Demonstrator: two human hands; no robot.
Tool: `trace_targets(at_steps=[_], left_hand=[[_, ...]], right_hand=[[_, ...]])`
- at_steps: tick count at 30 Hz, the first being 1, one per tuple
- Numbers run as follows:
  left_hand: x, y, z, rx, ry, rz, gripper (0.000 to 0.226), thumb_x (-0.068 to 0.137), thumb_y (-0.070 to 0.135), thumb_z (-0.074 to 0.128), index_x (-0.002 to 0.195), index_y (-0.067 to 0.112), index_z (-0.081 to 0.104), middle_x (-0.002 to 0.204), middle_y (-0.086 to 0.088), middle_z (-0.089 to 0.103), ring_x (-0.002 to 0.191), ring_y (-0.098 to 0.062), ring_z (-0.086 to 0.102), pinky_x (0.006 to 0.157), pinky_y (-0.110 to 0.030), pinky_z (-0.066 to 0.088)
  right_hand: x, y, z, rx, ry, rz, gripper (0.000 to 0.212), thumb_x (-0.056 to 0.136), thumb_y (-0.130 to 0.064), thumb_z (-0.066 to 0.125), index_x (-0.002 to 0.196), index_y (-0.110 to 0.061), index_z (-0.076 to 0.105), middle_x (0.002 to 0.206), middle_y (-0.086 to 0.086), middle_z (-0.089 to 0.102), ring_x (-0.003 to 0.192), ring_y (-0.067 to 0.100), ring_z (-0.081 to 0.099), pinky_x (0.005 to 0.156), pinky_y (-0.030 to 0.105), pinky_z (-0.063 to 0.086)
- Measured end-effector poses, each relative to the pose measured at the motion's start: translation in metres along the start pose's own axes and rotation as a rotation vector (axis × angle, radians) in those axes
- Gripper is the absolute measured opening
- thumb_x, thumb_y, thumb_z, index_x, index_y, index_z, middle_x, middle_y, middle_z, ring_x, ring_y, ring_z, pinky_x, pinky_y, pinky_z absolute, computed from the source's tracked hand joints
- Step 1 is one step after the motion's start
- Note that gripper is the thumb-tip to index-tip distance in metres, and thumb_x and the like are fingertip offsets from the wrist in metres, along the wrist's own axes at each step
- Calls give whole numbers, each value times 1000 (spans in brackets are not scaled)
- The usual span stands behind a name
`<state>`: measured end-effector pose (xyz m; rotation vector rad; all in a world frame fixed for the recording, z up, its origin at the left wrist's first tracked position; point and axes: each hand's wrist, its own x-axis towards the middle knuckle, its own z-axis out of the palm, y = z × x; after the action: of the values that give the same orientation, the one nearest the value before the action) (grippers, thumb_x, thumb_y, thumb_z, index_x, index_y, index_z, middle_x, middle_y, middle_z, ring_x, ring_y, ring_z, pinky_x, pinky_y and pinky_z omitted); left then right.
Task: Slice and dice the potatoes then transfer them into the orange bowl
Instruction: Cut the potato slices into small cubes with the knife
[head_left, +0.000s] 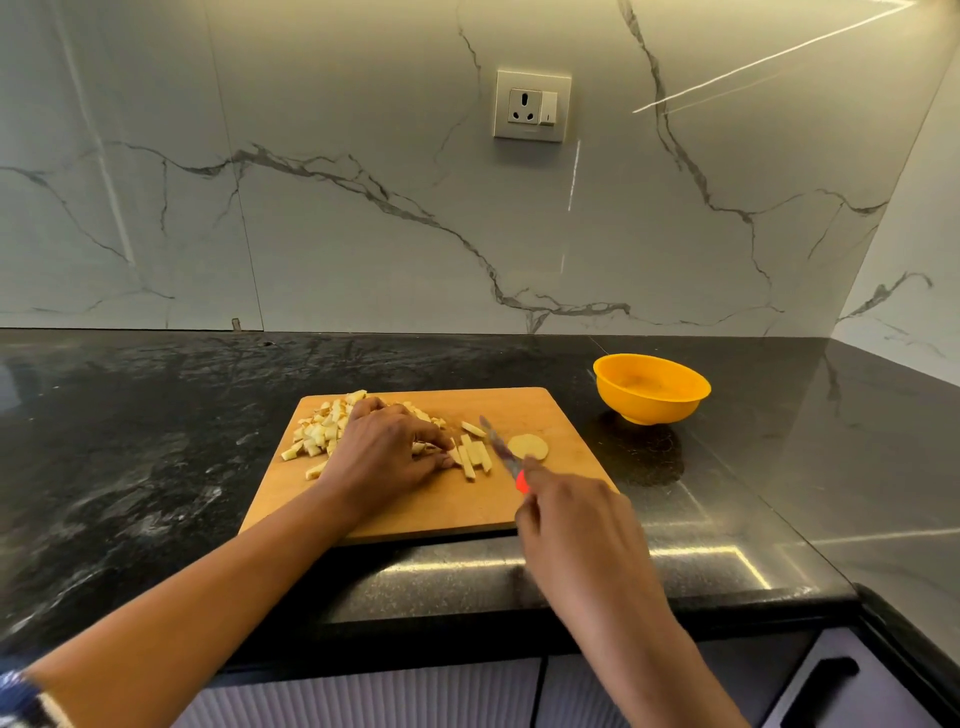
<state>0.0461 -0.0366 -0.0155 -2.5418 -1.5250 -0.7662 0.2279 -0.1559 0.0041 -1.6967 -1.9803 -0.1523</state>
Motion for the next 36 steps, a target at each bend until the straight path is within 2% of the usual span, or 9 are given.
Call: trace_targets(at_steps=[5,9,11,15,17,20,24,30,36], left_hand=[[11,-6,-1,-145,72,-13,26,86,36,64,112,31,66,109,5,68,100,-11,57,100,-41,40],[42,-4,-1,6,-74,-19,32,92,33,57,124,34,58,117,8,65,110,-12,53,103,-37,35],[60,-2,-1,125,-186,32,33,93,35,54,126,37,56,117,10,63,105,-7,50,98,-32,29],[84,1,3,262,-410,190,29,92,35,56,121,38,59,118,15,61,100,-2,41,89,-26,21],[91,1,2,252,-446,257,25,92,32,58,116,36,63,116,16,61,99,-1,43,89,-25,25],[98,1,0,208,-471,335,23,91,26,60,113,30,66,113,9,64,96,-4,51,87,-22,41],[106,10,0,189,-529,387,22,90,23,61,111,26,66,109,8,62,94,-5,52,76,-13,37],[118,26,-2,72,-675,370,18,87,17,64,105,20,68,104,6,64,89,-4,53,78,-18,40],[118,27,-17,47,-741,342,26,91,12,58,112,26,65,110,13,55,105,-5,46,90,-24,40]], right_hand=[[43,29,17,9,171,116,46,101,-27,40,147,-21,34,109,-2,66,89,10,61,66,19,36],[52,43,30,66,175,197,45,101,-26,41,146,-22,36,115,-2,66,100,13,62,76,24,45],[50,46,32,82,151,207,46,101,-27,43,146,-24,35,118,-3,65,104,12,61,83,25,46],[48,49,31,86,137,216,46,101,-29,42,146,-25,35,117,-4,64,105,10,60,83,24,46],[47,51,31,97,133,233,46,101,-30,42,147,-26,35,119,-4,64,107,11,59,85,25,45],[47,52,31,111,128,242,45,101,-31,41,146,-26,36,121,-4,63,110,13,58,87,27,44],[47,54,32,117,126,255,46,101,-30,42,146,-25,35,119,-3,64,107,12,59,86,27,45],[47,55,34,133,126,272,45,101,-30,41,146,-25,36,112,-4,66,102,12,60,85,28,44],[47,56,34,140,113,277,45,101,-30,40,146,-25,36,114,-3,65,104,14,60,85,28,44]])
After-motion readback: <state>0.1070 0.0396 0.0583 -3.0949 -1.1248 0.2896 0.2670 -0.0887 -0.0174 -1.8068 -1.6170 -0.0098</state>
